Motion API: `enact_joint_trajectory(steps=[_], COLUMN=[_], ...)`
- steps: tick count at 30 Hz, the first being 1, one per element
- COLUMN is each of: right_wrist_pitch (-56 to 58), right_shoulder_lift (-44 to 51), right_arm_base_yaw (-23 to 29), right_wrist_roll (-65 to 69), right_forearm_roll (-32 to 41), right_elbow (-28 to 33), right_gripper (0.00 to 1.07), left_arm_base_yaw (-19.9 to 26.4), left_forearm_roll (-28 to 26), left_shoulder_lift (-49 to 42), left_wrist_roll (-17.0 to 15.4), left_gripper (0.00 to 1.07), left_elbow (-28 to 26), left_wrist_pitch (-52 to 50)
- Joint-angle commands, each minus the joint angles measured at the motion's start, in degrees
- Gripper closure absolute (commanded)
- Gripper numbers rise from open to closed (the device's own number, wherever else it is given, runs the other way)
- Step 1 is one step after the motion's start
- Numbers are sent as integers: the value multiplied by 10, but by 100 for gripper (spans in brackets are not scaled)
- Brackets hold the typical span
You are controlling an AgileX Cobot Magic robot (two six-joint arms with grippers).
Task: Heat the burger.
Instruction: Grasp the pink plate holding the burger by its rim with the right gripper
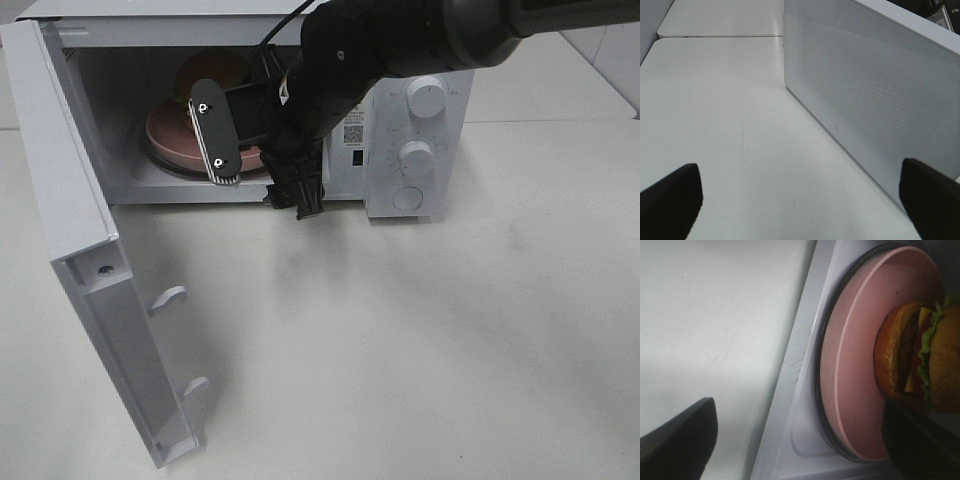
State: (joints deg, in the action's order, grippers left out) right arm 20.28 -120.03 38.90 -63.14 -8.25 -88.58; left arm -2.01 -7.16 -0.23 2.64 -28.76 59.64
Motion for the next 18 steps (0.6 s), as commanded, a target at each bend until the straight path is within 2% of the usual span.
enact_joint_trajectory(steps=[1,18], right_wrist_pitch=[1,28], right_shoulder_lift=[-20,-147], right_arm_base_yaw=[1,-1], right_wrist_roll=[10,44], right_forearm_roll=[-4,-14], right_elbow=[-25,-175], right_gripper=[23,24], left_arm_base_yaw=[2,2], left_forearm_roll=[-2,0], left_shoulder_lift=[-11,-11], left_wrist_roll=[1,1], left_gripper=[7,7], left_elbow=[1,1], left_wrist_pitch=[-2,-2])
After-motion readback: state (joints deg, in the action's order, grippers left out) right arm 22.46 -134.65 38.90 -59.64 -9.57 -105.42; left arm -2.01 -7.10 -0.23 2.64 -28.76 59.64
